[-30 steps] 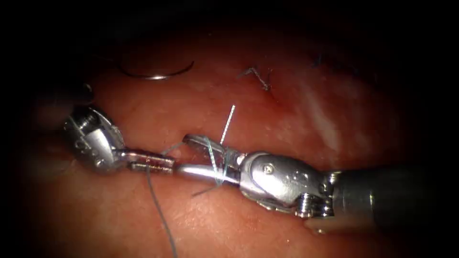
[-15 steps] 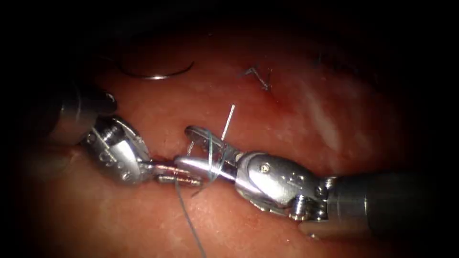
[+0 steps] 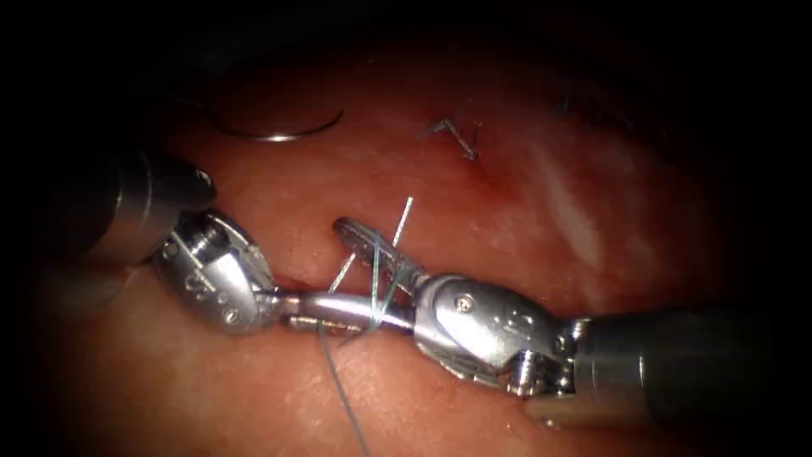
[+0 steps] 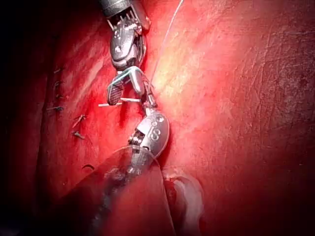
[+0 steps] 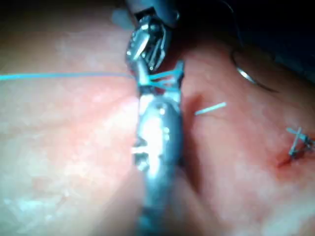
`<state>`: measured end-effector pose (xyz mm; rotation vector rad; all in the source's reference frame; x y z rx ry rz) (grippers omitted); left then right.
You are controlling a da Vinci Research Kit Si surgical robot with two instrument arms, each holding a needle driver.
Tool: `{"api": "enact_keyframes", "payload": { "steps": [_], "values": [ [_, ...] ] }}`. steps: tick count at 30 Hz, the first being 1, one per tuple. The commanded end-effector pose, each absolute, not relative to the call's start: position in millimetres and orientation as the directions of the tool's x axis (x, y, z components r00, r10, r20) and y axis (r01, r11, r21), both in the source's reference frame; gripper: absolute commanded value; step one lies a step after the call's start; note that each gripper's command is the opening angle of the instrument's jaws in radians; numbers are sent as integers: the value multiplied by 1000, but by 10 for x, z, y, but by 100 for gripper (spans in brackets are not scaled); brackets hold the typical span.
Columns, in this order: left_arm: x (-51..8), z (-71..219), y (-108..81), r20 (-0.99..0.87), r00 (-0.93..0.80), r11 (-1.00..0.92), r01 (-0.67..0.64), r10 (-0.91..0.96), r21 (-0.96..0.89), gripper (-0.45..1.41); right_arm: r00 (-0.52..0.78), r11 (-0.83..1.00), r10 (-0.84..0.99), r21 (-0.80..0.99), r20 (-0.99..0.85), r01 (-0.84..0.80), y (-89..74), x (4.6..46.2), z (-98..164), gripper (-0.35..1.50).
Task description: Wound Closure
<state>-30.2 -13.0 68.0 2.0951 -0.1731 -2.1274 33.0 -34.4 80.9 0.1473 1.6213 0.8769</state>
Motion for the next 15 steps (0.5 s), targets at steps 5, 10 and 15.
{"api": "enact_keyframes", "payload": {
  "steps": [5, 10, 15],
  "values": [
    [-306, 684, -131, -982, -12, -981, 33, -190, 189, -45, -237, 682, 553, 597, -799, -422, -343, 329, 822, 74],
    [-300, 681, -133, -982, -12, -981, 45, -188, 188, -45, -225, 653, 578, 610, -785, -449, -340, 320, 829, 68],
    [-295, 679, -137, -982, -12, -981, 55, -188, 188, -45, -225, 600, 623, 642, -749, -476, -337, 316, 837, 63]
  ]
}}
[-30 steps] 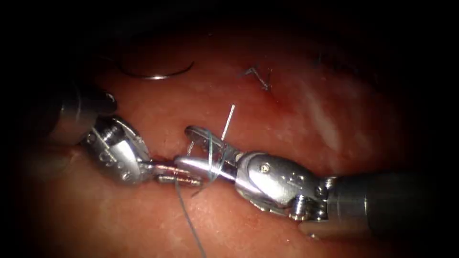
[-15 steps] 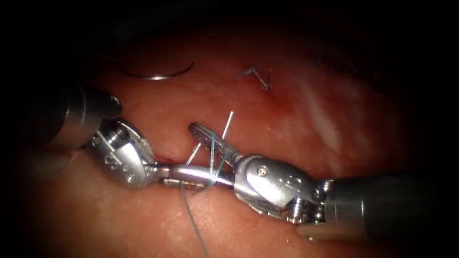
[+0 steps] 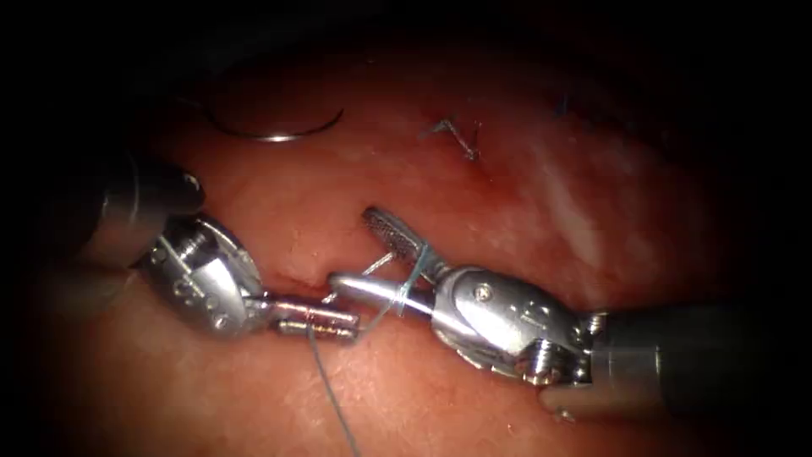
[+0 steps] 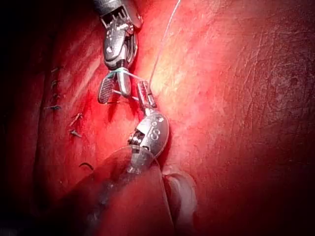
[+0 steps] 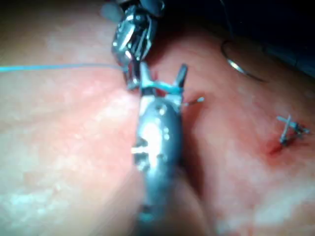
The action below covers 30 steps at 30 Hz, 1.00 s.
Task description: Wound Closure
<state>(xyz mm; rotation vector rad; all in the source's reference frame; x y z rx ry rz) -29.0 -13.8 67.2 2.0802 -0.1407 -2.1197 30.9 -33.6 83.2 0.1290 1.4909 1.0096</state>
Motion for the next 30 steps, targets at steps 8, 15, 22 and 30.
{"api": "enact_keyframes", "payload": {
  "steps": [8, 15, 22, 30],
  "values": [
    [-293, 668, -131, -984, -11, -983, 58, -178, 177, -45, -130, 593, 658, 617, -741, -517, -347, 315, 839, 61],
    [-302, 657, -128, -986, -16, -985, 53, -163, 162, -45, -101, 582, 667, 601, -738, -548, -351, 308, 838, 61],
    [-318, 663, -119, -990, -31, -989, 49, -140, 138, -45, -75, 563, 690, 598, -720, -571, -356, 301, 839, 61],
    [-324, 680, -101, -992, -46, -992, 39, -121, 119, -45, -115, 472, 732, 621, -672, -625, -360, 295, 844, 63]
  ]
}}
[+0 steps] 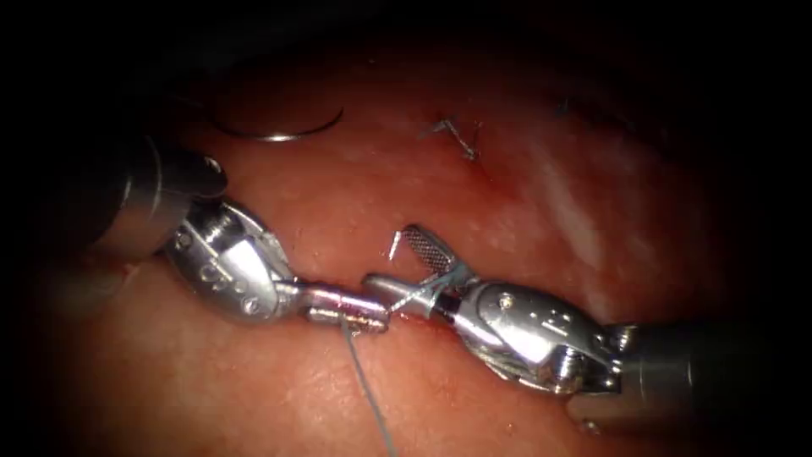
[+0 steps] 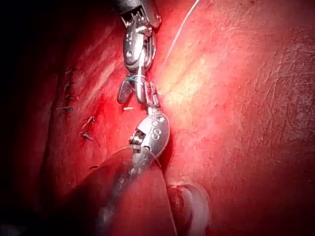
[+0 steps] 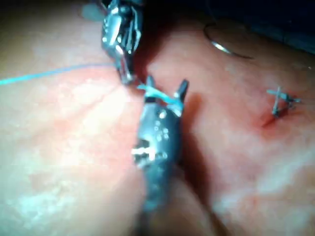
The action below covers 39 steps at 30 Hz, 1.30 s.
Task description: Wound Closure
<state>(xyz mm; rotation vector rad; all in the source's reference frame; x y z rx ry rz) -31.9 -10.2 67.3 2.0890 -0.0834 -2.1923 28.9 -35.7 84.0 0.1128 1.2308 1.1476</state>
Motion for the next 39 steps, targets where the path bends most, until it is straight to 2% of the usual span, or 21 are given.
{"api": "enact_keyframes", "payload": {
  "steps": [1, 6, 13, 19, 22, 23, 24, 26, 27, 39],
  "values": [
    [-323, 682, -99, -991, -48, -992, 38, -122, 120, -45, -124, 457, 736, 624, -665, -633, -359, 294, 845, 64],
    [-318, 694, -94, -992, -60, -994, 32, -111, 109, -45, -143, 412, 754, 631, -641, -657, -361, 293, 852, 71],
    [-318, 705, -96, -993, -65, -994, 33, -103, 101, -45, -105, 399, 795, 645, -598, -652, -367, 303, 874, 78],
    [-319, 704, -98, -993, -66, -994, 32, -103, 101, -45, -66, 410, 822, 668, -566, -621, -376, 322, 893, 76],
    [-318, 702, -99, -993, -66, -994, 32, -102, 100, -45, -64, 415, 827, 684, -558, -600, -383, 332, 894, 64],
    [-318, 702, -99, -993, -65, -994, 33, -102, 100, -45, -62, 419, 828, 688, -558, -593, -386, 334, 893, 54],
    [-317, 701, -99, -993, -65, -994, 33, -101, 99, -45, -59, 424, 829, 693, -556, -583, -388, 335, 891, 37],
    [-316, 700, -100, -993, -64, -995, 34, -101, 99, -45, -47, 433, 834, 705, -550, -562, -391, 336, 886, -16],
    [-315, 699, -100, -993, -63, -995, 34, -100, 98, -45, -46, 435, 834, 707, -550, -557, -393, 336, 884, -35],
    [-312, 697, -101, -993, -65, -995, 33, -100, 98, -45, -33, 437, 841, 714, -540, -547, -406, 321, 869, -35]
  ]
}}
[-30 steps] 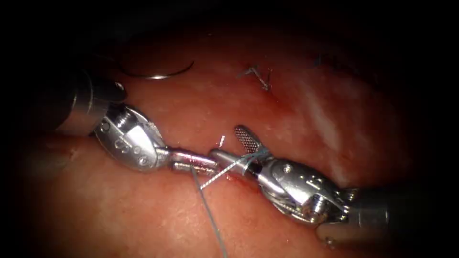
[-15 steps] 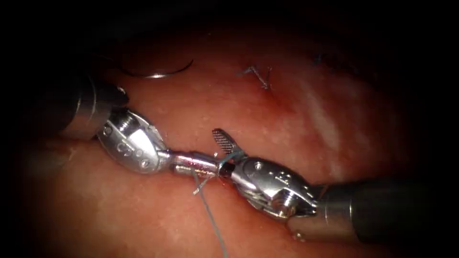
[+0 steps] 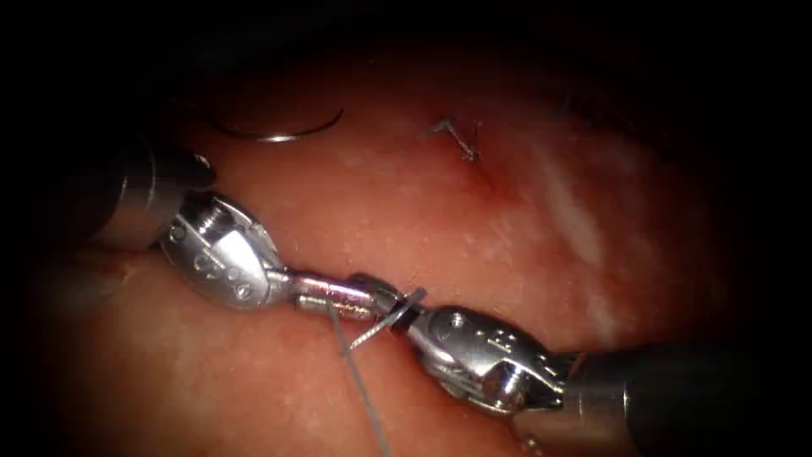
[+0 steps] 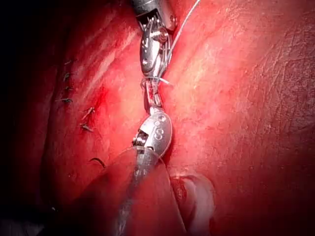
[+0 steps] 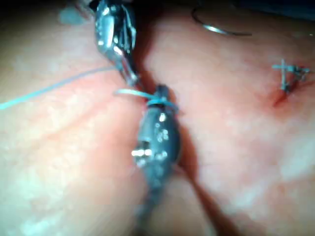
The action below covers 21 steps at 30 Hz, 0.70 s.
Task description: Wound Closure
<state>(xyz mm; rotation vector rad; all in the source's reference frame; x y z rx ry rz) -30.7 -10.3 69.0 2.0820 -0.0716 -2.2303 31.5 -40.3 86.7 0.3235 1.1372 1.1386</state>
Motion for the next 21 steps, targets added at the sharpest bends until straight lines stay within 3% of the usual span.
{"api": "enact_keyframes", "payload": {
  "steps": [1, 10, 21],
  "values": [
    [-312, 697, -101, -993, -65, -995, 33, -100, 98, -45, -28, 445, 836, 707, -547, -550, -405, 320, 867, -35],
    [-297, 696, -105, -992, -74, -995, 29, -103, 101, -45, 11, 542, 753, 610, -658, -578, -384, 303, 810, -35],
    [-285, 712, -66, -992, -101, -997, -1, -82, 83, -45, 57, 595, 724, 580, -687, -556, -399, 324, 796, -35]
  ]
}}
